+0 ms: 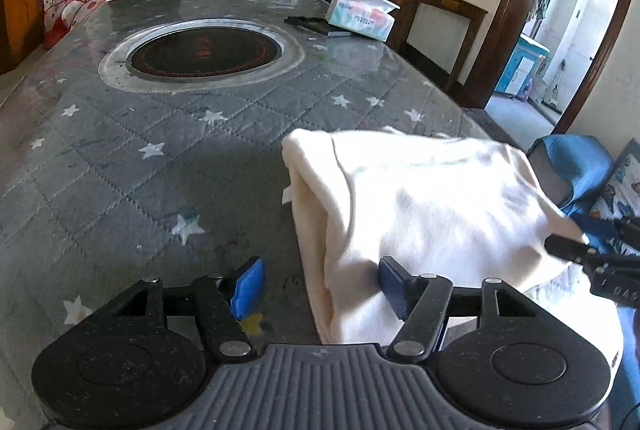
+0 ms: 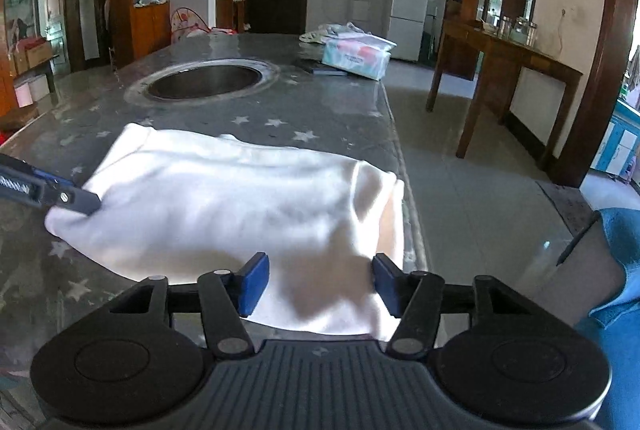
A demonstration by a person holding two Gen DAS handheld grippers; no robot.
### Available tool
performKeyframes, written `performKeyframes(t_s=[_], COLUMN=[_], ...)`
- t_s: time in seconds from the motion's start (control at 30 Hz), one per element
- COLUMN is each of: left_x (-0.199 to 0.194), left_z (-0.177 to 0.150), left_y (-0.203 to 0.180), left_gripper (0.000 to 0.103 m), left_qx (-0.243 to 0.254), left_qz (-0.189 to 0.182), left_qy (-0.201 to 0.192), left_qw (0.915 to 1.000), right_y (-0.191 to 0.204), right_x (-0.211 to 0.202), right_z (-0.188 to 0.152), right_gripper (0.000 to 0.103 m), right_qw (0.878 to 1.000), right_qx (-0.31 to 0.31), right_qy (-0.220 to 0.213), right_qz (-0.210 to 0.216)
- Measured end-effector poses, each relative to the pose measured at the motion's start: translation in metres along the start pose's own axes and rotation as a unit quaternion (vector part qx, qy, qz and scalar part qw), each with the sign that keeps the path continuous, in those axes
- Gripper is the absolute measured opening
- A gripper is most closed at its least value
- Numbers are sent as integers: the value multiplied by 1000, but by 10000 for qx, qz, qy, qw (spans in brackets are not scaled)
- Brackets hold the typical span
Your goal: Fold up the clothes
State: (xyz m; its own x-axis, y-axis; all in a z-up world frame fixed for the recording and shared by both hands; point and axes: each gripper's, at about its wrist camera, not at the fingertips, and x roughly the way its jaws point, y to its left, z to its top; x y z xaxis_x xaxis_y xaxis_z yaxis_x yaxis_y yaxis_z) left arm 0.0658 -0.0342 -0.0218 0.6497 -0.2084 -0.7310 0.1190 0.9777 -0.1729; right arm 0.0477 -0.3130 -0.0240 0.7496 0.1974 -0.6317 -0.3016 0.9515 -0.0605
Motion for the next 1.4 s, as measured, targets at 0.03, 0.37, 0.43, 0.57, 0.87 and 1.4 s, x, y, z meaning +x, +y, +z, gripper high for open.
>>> performKeyframes(t_s=[0.03, 0.37, 0.43, 0.57, 0.87, 1.4], left_x=[0, -4, -5, -8, -13, -29], left_z=[-1, -9, -10, -15, -21, -37], left_y=[-1, -3, -4, -6, -6, -2], left_gripper=[67, 71, 72, 74, 76, 87], left_qx=[34, 175, 206, 303, 388, 459], left_qz=[5, 135, 166, 242, 332, 365], left_qy=[-23, -58, -61, -68, -79, -119], left_qw=[10000, 9997, 9996, 9992, 9987, 9982], right_y=[2, 13, 15, 17, 11, 16], right_x=[1, -7, -9, -5, -9, -28], right_z=[-1, -2, -3, -9, -16, -22], right_gripper=[62, 71, 76, 78, 83, 101], right_qw=[10000, 9998, 9998, 9999, 9999, 9986], right_qx=[-20, -57, -46, -59, -68, 455], right_qy=[9, -158, -188, -93, 62, -191], right_qz=[18, 70, 76, 55, -107, 193])
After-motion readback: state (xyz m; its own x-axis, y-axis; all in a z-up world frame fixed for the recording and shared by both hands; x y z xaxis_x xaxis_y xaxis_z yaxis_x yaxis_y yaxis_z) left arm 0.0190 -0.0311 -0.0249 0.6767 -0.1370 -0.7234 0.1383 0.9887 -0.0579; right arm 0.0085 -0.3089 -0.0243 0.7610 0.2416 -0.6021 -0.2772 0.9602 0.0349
